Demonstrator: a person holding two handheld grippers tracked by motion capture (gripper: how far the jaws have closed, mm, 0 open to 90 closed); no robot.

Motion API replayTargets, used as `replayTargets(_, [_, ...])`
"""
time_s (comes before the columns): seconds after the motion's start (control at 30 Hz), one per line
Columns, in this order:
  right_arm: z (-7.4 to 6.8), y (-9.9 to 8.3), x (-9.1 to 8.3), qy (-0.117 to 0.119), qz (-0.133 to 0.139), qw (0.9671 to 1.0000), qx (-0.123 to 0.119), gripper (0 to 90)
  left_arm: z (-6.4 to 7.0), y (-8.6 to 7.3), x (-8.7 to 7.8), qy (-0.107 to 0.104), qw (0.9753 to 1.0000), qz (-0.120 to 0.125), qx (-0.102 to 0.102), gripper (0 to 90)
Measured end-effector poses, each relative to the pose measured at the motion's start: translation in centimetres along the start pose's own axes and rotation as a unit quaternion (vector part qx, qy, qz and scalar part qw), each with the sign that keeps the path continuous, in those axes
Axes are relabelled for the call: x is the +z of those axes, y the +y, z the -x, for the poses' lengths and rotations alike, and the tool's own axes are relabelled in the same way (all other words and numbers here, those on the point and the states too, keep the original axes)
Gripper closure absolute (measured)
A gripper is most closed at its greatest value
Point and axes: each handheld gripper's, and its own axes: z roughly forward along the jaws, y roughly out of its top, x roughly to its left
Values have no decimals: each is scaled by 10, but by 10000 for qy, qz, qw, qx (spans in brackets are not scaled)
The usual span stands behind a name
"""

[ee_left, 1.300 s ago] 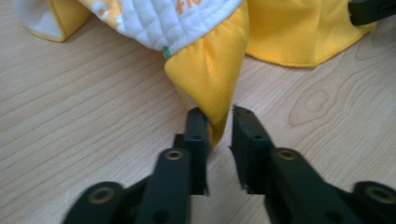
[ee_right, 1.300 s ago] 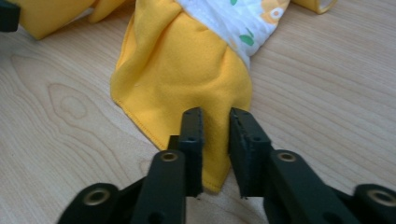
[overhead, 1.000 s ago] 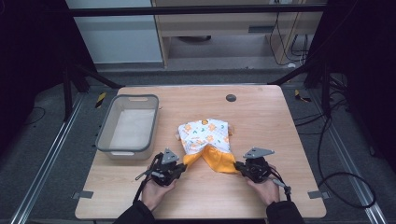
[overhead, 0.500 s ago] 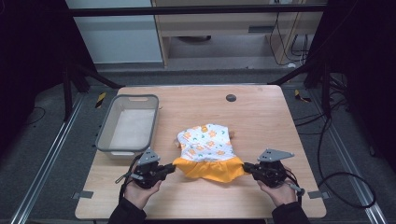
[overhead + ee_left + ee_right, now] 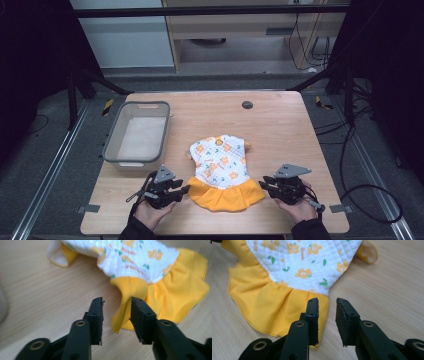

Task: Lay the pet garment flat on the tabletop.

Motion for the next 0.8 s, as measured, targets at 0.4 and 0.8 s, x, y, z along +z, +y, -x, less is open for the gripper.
replayTargets(0.4, [-5,17,2,84,771,9966,283,897,20,31,7,-99,9977,437,502,708])
replayTargets(0.8, [-15,14,46,232,170,9995,153,899,23,25,66,128,9952,-486,843,794])
